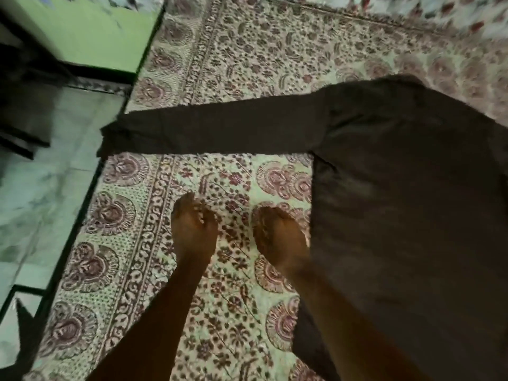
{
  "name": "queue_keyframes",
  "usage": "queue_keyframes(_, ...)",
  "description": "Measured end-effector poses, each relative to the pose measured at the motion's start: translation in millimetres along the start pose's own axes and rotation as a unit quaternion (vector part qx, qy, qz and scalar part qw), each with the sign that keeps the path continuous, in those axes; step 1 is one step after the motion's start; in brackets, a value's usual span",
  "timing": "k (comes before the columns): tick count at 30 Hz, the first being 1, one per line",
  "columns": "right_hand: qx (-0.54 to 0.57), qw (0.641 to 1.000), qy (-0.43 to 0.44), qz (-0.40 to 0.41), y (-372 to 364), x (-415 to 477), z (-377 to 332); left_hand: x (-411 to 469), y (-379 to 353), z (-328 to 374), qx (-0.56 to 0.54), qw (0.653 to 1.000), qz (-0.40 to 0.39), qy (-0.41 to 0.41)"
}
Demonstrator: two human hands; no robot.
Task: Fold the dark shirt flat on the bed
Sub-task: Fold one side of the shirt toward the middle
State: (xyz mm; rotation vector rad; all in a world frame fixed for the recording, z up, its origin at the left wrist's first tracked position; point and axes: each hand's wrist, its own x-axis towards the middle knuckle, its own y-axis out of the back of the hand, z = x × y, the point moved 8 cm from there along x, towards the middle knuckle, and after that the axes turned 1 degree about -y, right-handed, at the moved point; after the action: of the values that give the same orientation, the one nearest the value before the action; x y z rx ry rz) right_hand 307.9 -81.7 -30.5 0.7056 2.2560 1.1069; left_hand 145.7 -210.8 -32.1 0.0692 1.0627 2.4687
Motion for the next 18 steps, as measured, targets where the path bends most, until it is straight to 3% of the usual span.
queue_keyframes(6,0.011,0.997,0.048,-0.064,-40,99,-92,116,59,-50,-0.060,0.986,0.104,0.116)
queue_keyframes(10,-0.016,0.997,0.074,0.005,-45,166,-144,177,90,-82,-0.006,0.972,0.129,0.194)
queue_keyframes(13,-0.027,0.998,0.055,0.015,-61,207,-168,212,97,-104,0.022,0.968,0.100,0.229)
queue_keyframes(15,-0.064,0.997,0.032,0.035,-71,218,-177,229,96,-113,-0.015,0.972,0.079,0.221)
queue_keyframes(18,-0.101,0.989,0.028,0.102,-77,218,-185,241,109,-116,-0.027,0.972,0.134,0.189)
